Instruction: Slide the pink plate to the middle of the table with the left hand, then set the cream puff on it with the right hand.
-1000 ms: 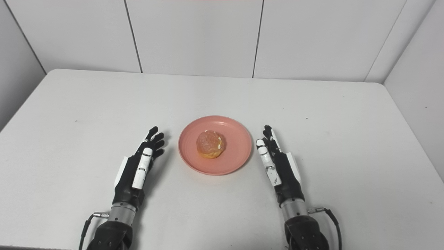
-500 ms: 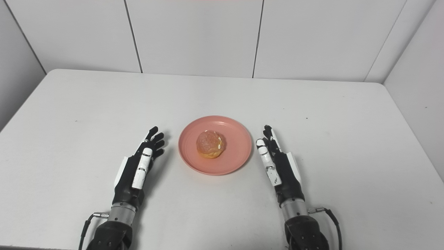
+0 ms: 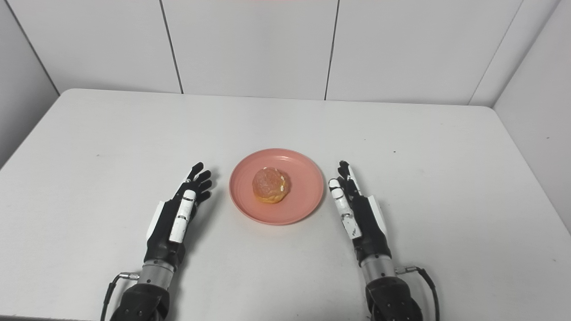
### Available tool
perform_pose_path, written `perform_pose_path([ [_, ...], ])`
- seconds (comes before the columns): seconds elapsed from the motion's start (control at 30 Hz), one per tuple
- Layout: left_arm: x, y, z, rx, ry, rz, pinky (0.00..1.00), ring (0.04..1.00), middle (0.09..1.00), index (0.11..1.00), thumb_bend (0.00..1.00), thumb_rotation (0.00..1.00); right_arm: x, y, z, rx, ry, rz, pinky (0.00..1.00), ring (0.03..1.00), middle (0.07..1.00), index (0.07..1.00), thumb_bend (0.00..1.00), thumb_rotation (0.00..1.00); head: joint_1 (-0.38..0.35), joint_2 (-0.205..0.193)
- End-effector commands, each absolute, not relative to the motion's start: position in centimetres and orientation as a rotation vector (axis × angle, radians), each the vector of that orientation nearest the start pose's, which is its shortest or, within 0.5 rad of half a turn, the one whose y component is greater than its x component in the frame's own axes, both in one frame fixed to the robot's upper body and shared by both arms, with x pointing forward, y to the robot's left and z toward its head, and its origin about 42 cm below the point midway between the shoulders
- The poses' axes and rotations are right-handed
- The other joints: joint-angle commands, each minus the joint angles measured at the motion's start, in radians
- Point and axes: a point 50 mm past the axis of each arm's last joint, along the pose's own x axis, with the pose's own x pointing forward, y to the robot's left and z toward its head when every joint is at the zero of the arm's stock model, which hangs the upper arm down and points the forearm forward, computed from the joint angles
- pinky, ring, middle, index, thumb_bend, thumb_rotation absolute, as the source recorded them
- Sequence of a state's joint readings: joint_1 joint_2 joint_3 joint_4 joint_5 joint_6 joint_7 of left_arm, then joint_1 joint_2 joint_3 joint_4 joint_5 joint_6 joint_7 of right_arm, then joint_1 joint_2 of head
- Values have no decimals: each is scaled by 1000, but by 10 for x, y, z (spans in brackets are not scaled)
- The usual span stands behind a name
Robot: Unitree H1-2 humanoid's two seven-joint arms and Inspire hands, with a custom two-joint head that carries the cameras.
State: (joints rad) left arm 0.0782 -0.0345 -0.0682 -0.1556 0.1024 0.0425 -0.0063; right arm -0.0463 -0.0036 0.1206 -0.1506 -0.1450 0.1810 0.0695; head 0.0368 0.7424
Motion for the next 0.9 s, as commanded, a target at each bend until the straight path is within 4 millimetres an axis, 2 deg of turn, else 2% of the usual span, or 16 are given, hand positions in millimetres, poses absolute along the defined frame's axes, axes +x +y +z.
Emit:
perform_pose_path([
  [0.0,253,192,114,75,-43,-35,905,907,916,910,481,1000,300,-169,150,-156,-74,176,946,962,980,985,258,1000,1,0],
  [0.87,253,193,114,75,-46,-41,912,911,920,914,483,1000,300,-169,150,-149,-73,173,945,958,977,982,264,1000,1,0],
])
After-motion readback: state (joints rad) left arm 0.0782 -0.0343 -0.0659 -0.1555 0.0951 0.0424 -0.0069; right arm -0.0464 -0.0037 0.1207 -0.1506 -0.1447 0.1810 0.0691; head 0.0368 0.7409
